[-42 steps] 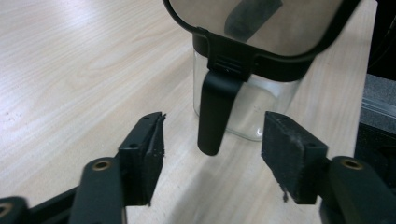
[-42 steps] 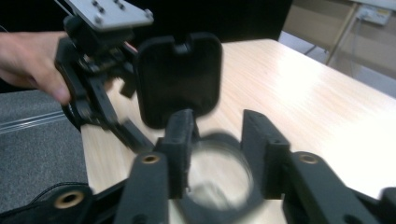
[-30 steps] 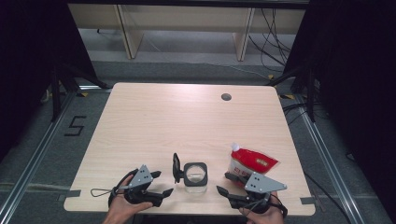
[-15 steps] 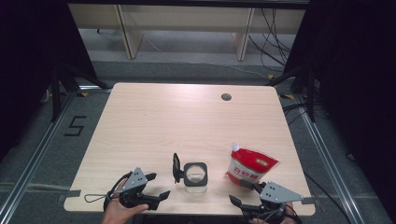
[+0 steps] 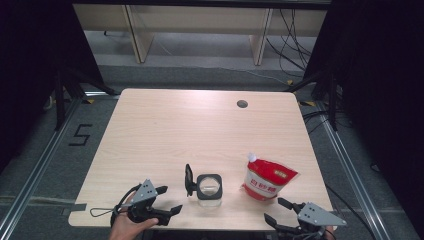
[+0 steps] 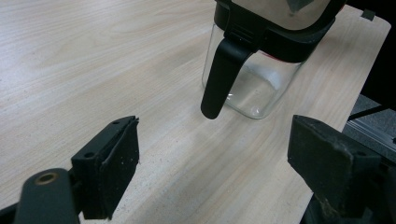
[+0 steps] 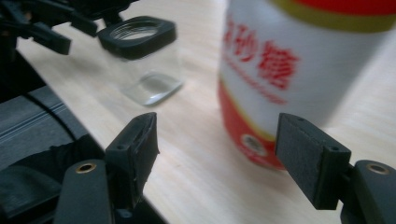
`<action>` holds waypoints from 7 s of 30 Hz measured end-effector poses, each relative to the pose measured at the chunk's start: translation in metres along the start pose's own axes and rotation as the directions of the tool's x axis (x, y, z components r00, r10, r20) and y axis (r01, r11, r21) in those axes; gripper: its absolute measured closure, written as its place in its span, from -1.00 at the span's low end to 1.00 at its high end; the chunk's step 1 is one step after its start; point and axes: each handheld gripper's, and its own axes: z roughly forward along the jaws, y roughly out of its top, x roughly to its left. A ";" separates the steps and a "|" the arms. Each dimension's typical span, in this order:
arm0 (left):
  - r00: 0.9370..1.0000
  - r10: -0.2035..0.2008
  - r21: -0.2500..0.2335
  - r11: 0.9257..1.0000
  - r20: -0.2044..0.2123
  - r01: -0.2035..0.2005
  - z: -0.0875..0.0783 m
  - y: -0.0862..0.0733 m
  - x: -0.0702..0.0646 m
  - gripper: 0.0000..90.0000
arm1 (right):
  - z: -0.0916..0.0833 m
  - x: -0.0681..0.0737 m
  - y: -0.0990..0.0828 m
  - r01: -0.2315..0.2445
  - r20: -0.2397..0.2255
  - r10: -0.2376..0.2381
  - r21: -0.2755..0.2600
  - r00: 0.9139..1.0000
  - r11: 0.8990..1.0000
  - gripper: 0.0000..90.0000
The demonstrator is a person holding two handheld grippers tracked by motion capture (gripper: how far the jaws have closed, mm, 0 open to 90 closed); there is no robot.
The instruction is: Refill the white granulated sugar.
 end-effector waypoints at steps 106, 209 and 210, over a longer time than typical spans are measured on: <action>0.999 0.040 0.032 0.999 0.013 -0.041 0.001 -0.001 -0.001 -0.62 | 0.078 -0.049 -0.003 -0.009 -0.037 0.005 -0.113 0.999 0.994 -0.56; 0.997 0.078 0.025 0.997 0.004 -0.078 0.001 0.000 0.002 -0.60 | 0.051 0.028 0.029 0.832 0.224 -0.917 0.390 0.331 0.395 -0.10; 0.999 0.048 0.030 0.998 0.001 -0.048 0.001 -0.001 0.000 -0.60 | 0.052 0.029 0.027 0.831 0.243 -0.919 0.401 0.309 0.386 -0.10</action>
